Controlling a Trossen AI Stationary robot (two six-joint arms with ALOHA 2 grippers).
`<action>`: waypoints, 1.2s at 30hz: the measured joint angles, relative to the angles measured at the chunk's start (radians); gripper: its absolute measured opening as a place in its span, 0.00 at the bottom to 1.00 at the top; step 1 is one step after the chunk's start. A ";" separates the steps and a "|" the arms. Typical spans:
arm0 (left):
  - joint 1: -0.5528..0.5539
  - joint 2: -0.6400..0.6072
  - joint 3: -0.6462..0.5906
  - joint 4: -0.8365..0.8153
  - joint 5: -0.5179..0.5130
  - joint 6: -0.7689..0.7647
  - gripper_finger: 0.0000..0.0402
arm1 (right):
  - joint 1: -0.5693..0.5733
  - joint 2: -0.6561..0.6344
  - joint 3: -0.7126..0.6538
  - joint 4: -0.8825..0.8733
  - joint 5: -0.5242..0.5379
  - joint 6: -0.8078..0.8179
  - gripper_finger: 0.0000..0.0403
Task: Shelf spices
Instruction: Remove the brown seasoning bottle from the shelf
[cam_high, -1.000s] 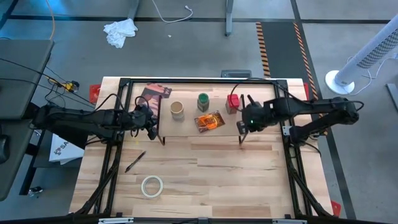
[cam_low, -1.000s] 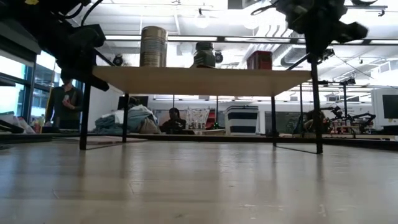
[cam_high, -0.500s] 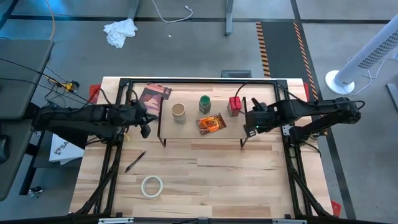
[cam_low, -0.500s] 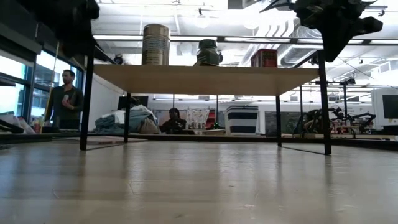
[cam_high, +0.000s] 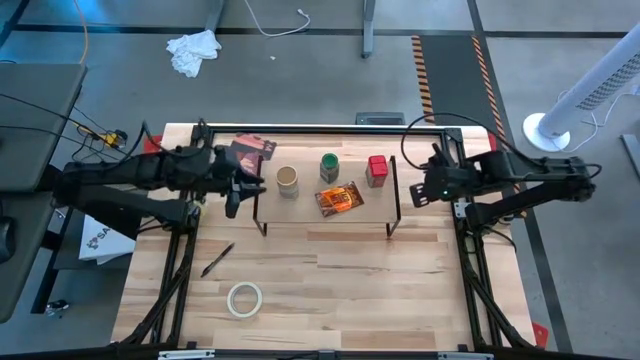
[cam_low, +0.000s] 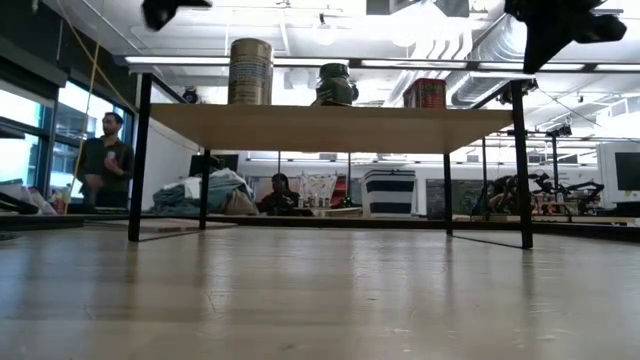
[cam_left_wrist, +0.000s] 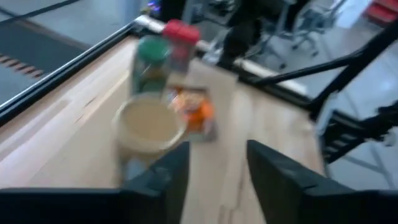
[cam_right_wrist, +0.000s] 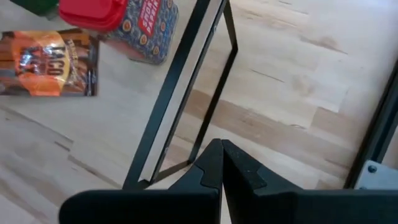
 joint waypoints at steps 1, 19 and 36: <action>0.000 0.025 0.036 0.001 0.017 0.015 0.46 | 0.000 -0.006 0.000 0.000 0.000 -0.008 0.00; 0.000 0.415 0.609 -0.475 0.034 0.500 0.89 | 0.000 -0.019 0.000 0.000 -0.028 -0.100 0.00; 0.111 0.588 0.604 -0.598 0.018 0.805 0.90 | 0.000 -0.019 0.000 -0.001 -0.015 -0.132 0.00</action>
